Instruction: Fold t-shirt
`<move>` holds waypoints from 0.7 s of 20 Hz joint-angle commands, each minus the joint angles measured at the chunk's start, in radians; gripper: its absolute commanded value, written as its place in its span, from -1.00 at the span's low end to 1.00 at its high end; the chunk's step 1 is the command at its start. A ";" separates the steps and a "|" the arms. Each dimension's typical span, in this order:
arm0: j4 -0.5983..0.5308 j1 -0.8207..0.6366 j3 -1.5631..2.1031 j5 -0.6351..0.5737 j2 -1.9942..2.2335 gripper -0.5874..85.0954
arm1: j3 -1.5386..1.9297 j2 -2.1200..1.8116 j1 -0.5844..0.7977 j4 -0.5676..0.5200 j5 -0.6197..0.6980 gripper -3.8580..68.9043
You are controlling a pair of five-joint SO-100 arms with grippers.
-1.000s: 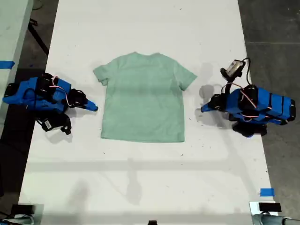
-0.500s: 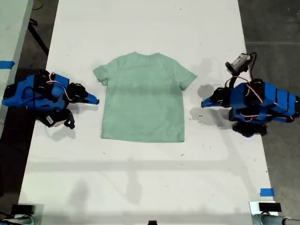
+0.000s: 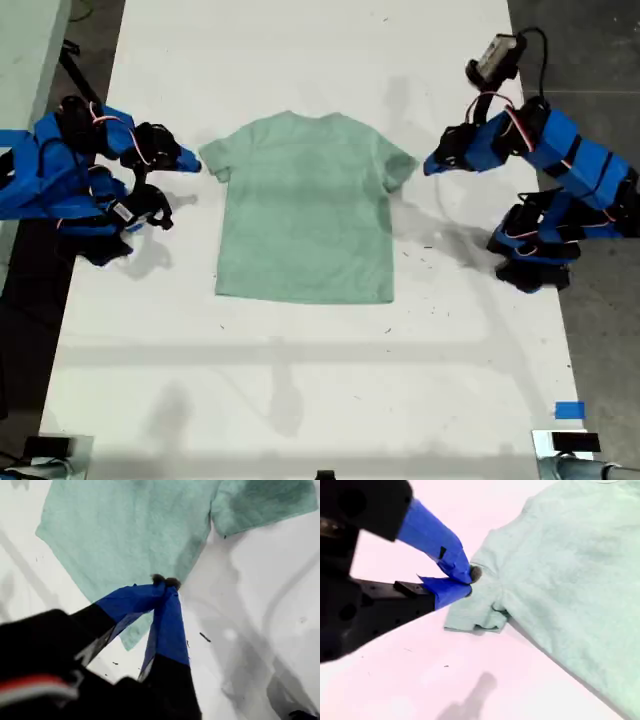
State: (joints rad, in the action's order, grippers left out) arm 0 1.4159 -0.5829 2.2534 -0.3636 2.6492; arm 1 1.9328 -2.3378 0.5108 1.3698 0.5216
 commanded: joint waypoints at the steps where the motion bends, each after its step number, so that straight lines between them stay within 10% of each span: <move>1: 0.064 -0.123 -0.225 -0.083 -0.141 -0.99 | -0.213 0.092 0.089 0.078 0.092 -0.93; 6: 0.104 -0.258 -0.426 -0.192 -0.403 -0.85 | -0.364 0.222 0.204 0.147 0.222 -0.93; 10: 0.123 -0.262 -0.471 -0.245 -0.505 -0.50 | -0.396 0.313 0.225 0.155 0.307 -0.28; 14: 0.121 -0.288 -0.462 -0.298 -0.506 -0.44 | -0.275 0.314 0.270 0.052 0.391 -0.17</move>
State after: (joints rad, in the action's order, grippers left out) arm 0 1.5340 -0.8468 1.8362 -0.6381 2.1430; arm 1 1.6352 -2.0157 0.7547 1.4895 0.8667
